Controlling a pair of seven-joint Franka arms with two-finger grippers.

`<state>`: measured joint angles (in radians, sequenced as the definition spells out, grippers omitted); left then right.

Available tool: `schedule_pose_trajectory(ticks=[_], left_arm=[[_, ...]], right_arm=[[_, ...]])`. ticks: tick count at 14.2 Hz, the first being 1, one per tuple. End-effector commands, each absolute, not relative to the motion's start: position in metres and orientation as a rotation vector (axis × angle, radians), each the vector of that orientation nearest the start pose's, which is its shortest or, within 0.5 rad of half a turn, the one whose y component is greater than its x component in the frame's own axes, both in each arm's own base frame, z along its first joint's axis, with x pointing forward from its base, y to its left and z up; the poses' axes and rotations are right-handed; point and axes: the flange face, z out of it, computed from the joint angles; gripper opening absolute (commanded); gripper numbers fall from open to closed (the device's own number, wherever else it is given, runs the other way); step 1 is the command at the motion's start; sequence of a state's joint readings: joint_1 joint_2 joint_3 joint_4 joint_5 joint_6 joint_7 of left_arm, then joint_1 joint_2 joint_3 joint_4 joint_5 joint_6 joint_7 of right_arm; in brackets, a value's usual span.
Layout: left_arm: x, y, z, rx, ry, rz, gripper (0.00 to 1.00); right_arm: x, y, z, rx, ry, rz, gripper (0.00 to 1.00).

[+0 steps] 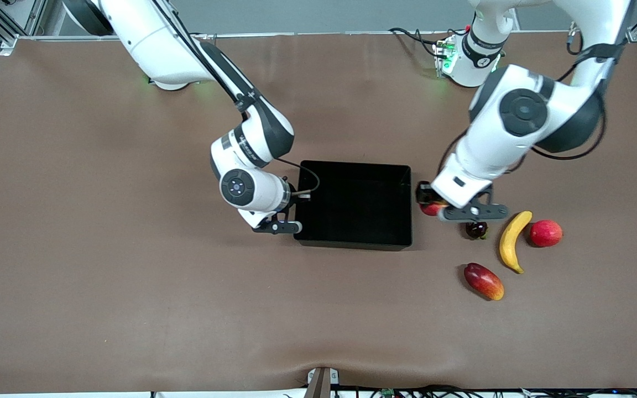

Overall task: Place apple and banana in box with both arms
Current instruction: 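Lower the apple into the box with the left gripper while the right gripper withdraws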

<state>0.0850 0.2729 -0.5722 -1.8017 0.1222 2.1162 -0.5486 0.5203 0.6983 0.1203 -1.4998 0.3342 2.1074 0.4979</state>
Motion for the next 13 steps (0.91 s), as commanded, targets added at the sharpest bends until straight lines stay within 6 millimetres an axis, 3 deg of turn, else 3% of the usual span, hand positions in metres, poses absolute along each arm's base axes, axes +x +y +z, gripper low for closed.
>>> schedule_pose_trajectory(ticks=[1,2,5,7,11,13], left_arm=[[0.537,-0.29,0.384,-3.223,-0.041,-0.154,0.0],[0.526,-0.298,0.369,-3.233,-0.035,-0.165,0.0],[0.501,-0.327,0.335,-3.197,-0.06,-0.15,0.0],[0.497,-0.335,0.31,-3.144,-0.064,-0.159,0.0],[0.491,-0.351,0.261,-3.091,-0.08,-0.228,0.0],[0.488,-0.352,0.246,-3.067,-0.082,-0.242,0.0]], right_arm=[[0.575,0.422,0.263,-2.838,0.142,0.363,0.93],[0.574,0.424,0.268,-2.85,0.099,0.346,1.0],[0.59,0.416,0.303,-2.851,0.084,0.309,1.0],[0.601,0.408,0.348,-2.855,0.06,0.336,1.0],[0.644,0.332,0.416,-2.852,0.145,0.4,1.0],[0.657,0.285,0.451,-2.839,0.212,0.381,1.0]])
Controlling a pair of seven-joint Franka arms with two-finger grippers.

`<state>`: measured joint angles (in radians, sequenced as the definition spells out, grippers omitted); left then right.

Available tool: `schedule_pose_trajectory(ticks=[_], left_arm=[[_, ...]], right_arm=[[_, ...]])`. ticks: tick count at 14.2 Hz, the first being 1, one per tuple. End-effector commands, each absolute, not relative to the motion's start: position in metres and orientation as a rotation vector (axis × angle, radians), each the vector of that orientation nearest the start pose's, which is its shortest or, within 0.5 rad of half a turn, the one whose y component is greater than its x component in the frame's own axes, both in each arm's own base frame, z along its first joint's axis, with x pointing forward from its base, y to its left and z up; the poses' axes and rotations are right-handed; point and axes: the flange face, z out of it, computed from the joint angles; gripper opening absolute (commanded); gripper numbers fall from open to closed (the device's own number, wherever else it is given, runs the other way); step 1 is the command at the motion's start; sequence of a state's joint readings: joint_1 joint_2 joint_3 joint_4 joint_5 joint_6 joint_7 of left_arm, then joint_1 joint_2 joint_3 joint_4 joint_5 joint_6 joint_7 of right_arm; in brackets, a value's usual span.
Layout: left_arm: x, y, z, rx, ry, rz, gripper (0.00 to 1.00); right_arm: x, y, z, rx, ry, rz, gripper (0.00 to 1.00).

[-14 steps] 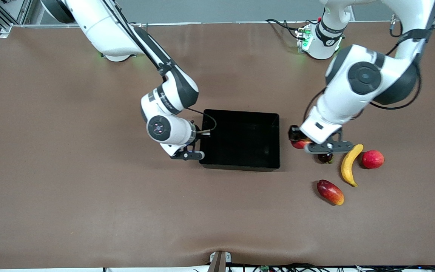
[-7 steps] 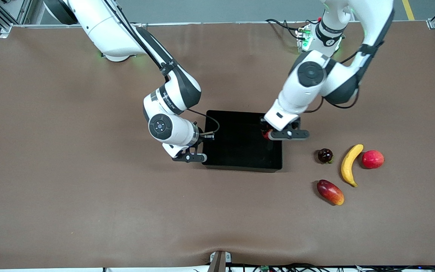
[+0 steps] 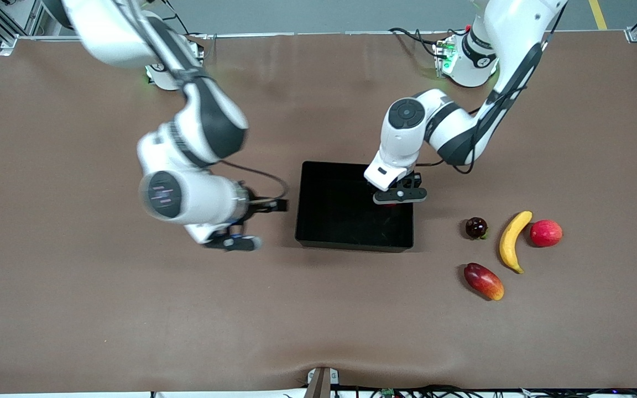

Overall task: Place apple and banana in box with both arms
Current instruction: 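Lower the apple into the box with the left gripper while the right gripper withdraws, then open the left gripper to release the apple and move toward the banana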

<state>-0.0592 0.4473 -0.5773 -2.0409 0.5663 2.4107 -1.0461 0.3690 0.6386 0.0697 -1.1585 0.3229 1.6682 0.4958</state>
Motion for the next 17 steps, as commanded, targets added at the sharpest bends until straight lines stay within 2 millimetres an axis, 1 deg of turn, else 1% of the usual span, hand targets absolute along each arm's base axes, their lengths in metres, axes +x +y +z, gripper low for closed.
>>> schedule_pose_trajectory(ticks=[1,2,3,4,5,6,7,8,9,10,11,12,13,14,15,16,17], left_arm=[[0.487,-0.353,0.241,-3.067,-0.083,-0.235,0.0],[0.489,-0.355,0.238,-3.072,-0.101,-0.226,0.0],[0.489,-0.36,0.231,-3.079,-0.143,-0.209,0.0],[0.487,-0.368,0.229,-3.086,-0.173,-0.206,0.0],[0.484,-0.374,0.227,-3.09,-0.167,-0.2,0.0],[0.484,-0.375,0.225,-3.091,-0.167,-0.195,0.0],[0.485,-0.374,0.223,-3.091,-0.148,-0.19,0.16],[0.485,-0.374,0.224,-3.091,-0.156,-0.192,0.73],[0.486,-0.374,0.225,-3.092,-0.173,-0.194,0.91],[0.487,-0.373,0.226,-3.092,-0.176,-0.198,1.0],[0.488,-0.373,0.231,-3.088,-0.174,-0.209,1.0],[0.493,-0.37,0.239,-3.086,-0.177,-0.23,1.0],[0.5,-0.367,0.253,-3.077,-0.187,-0.26,1.0],[0.506,-0.368,0.267,-3.069,-0.214,-0.27,1.0],[0.513,-0.374,0.284,-3.055,-0.233,-0.266,1.0],[0.523,-0.379,0.306,-3.035,-0.244,-0.247,1.0],[0.538,-0.376,0.33,-3.011,-0.242,-0.211,1.0]], right_arm=[[0.662,0.264,0.458,-2.834,0.25,0.377,1.0],[0.666,0.241,0.47,-2.83,0.287,0.37,1.0],[0.669,0.213,0.482,-2.827,0.333,0.37,1.0],[0.671,0.187,0.495,-2.828,0.377,0.35,1.0],[0.671,0.166,0.511,-2.852,0.405,0.304,1.0],[0.671,0.147,0.526,-2.887,0.43,0.249,1.0],[0.67,0.13,0.54,-2.918,0.417,0.196,1.0],[0.664,0.115,0.555,-2.951,0.371,0.162,1.0],[0.66,0.101,0.564,-2.986,0.312,0.152,1.0],[0.657,0.081,0.57,-3.014,0.262,0.153,1.0],[0.653,0.067,0.58,-3.023,0.216,0.14,1.0],[0.647,0.054,0.592,-3.026,0.183,0.118,1.0],[0.64,0.039,0.604,-3.025,0.151,0.092,1.0],[0.628,0.028,0.617,-3.029,0.093,0.067,1.0],[0.613,0.025,0.628,-3.052,0.053,0.047,1.0],[0.602,0.023,0.632,-3.092,0.052,0.046,1.0],[0.59,0.024,0.636,-3.124,0.044,0.046,1.0]])
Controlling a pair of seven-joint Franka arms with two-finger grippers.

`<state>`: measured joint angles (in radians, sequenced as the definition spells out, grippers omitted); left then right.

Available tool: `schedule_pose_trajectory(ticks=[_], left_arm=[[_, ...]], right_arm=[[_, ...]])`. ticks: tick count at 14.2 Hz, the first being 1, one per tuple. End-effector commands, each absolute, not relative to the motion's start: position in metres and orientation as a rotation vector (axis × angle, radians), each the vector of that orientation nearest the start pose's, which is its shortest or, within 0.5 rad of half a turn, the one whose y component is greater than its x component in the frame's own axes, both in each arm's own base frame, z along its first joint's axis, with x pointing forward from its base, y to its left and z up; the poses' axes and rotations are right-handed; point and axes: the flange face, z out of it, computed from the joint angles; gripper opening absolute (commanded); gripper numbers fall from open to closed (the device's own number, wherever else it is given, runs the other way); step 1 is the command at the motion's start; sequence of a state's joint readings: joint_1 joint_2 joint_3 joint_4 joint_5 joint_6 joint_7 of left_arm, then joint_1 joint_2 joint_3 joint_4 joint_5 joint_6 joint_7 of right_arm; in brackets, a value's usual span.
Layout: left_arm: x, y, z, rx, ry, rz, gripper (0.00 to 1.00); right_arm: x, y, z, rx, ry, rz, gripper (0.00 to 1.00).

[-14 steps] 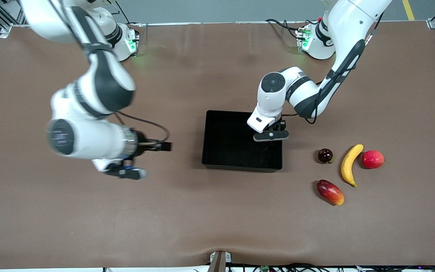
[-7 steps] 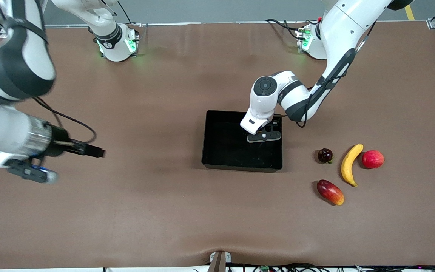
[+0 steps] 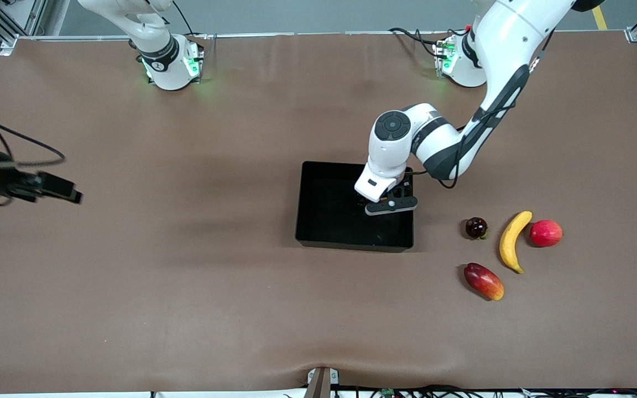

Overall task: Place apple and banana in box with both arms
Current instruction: 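Open the left gripper to release the apple and move toward the banana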

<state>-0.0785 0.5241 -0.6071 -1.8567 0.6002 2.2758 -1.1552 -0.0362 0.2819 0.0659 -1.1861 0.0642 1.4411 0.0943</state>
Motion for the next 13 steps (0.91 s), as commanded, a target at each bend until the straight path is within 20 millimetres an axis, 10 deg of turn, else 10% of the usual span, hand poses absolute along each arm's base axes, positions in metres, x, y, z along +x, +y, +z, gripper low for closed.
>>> schedule_pose_trajectory(ticks=[1,4,8,13], left_arm=[[0.55,-0.372,0.352,-3.018,-0.201,-0.155,1.0],[0.593,-0.317,0.389,-3.026,-0.04,-0.057,1.0],[0.629,-0.238,0.385,-3.011,0.296,-0.001,1.0],[0.658,-0.117,0.358,-2.963,0.707,0.108,1.0]], right_arm=[[0.581,0.025,0.635,-3.139,0.04,0.057,1.0],[0.551,0.028,0.624,-3.151,0.02,0.101,1.0],[0.529,0.027,0.605,-3.175,-0.063,0.086,1.0],[0.545,0.022,0.656,-3.162,-0.042,-0.078,1.0]])
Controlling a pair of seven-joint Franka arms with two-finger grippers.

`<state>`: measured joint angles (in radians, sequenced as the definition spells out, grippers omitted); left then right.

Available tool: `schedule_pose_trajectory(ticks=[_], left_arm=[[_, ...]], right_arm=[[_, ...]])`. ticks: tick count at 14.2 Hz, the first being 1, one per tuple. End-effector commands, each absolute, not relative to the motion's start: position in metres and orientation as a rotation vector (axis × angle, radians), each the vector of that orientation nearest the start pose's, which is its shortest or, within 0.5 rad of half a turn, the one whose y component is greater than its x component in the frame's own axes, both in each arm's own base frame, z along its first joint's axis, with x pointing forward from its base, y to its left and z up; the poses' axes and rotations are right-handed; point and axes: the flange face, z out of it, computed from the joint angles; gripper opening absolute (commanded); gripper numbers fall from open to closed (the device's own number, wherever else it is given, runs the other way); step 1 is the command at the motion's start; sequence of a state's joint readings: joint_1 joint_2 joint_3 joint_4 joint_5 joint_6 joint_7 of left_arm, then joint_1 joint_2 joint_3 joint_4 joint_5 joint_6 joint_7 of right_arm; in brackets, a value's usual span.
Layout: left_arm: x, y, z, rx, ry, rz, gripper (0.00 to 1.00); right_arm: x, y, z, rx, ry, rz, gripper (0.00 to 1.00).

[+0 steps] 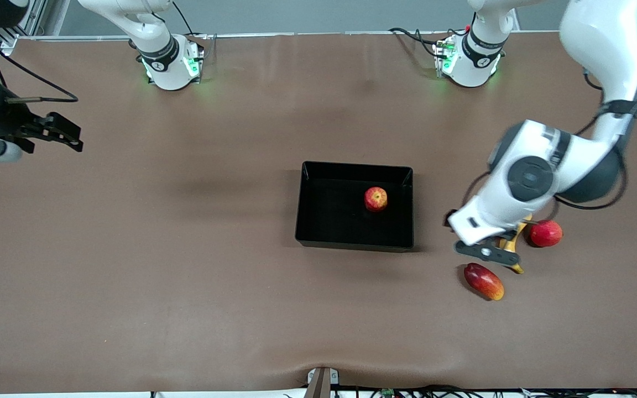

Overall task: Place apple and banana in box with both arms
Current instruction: 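Grasp the yellow banana with the left gripper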

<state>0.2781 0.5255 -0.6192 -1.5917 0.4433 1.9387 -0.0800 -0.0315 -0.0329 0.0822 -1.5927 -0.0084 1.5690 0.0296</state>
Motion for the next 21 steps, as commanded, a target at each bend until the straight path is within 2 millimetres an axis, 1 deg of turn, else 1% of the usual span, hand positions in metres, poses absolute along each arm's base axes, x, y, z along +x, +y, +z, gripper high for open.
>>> schedule_pose_trajectory(ticks=[1,2,3,4,5,6,7,9,10,11,12,13,14,15,16,17,19,20,21], left_arm=[[0.659,-0.103,0.353,-2.95,0.759,0.118,1.0],[0.659,-0.085,0.341,-2.952,0.784,0.135,1.0],[0.658,-0.075,0.329,-2.958,0.785,0.114,1.0],[0.654,-0.072,0.318,-2.949,0.802,0.094,1.0],[0.651,-0.064,0.304,-2.921,0.828,0.088,1.0],[0.65,-0.053,0.28,-2.908,0.85,0.083,0.98],[0.654,-0.033,0.266,-2.903,0.853,0.058,0.98],[0.655,-0.022,0.246,-2.913,0.893,0.046,0.97],[0.655,-0.01,0.236,-2.933,0.887,0.037,0.96],[0.653,-0.005,0.225,-2.952,0.888,0.025,0.93],[0.649,-0.005,0.216,-2.965,0.895,0.004,0.9],[0.646,-0.003,0.21,-2.972,0.895,-0.002,0.86],[0.644,0.005,0.206,-2.97,0.879,0.011,0.82],[0.642,0.008,0.202,-2.971,0.873,0.025,0.76],[0.639,0.009,0.199,-2.972,0.874,0.037,0.6],[0.637,0.01,0.196,-2.973,0.871,0.045,0.41],[0.636,0.008,0.194,-2.977,0.866,0.045,0.11],[0.636,0.011,0.193,-2.979,0.852,0.047,0.0],[0.635,0.012,0.194,-2.974,0.847,0.05,0.0]], right_arm=[[0.546,0.018,0.66,-3.157,-0.033,-0.09,1.0],[0.546,0.013,0.665,-3.147,-0.024,-0.106,1.0],[0.546,0.012,0.665,-3.147,-0.019,-0.102,1.0],[0.543,0.011,0.662,-3.15,-0.021,-0.075,1.0],[0.54,0.01,0.66,-3.151,-0.016,-0.022,1.0],[0.54,0.009,0.661,-3.149,-0.014,-0.019,1.0],[0.54,0.005,0.659,-3.146,0.0,-0.014,1.0],[0.541,0.003,0.656,-3.131,0.02,-0.002,1.0],[0.542,0.003,0.655,-3.131,0.023,-0.005,1.0],[0.542,0.004,0.656,-3.131,0.018,-0.009,1.0],[0.542,0.006,0.656,-3.131,0.015,-0.012,1.0],[0.542,0.005,0.658,-3.131,0.018,-0.016,1.0],[0.542,0.004,0.658,-3.131,0.022,-0.019,1.0],[0.542,0.004,0.658,-3.129,0.025,-0.019,1.0],[0.543,0.003,0.658,-3.129,0.027,-0.017,1.0],[0.543,0.004,0.658,-3.129,0.025,-0.016,1.0],[0.544,0.006,0.656,-3.129,0.015,-0.014,1.0],[0.546,0.006,0.653,-3.128,0.015,-0.007,1.0],[0.547,0.006,0.652,-3.13,0.015,-0.005,1.0]])
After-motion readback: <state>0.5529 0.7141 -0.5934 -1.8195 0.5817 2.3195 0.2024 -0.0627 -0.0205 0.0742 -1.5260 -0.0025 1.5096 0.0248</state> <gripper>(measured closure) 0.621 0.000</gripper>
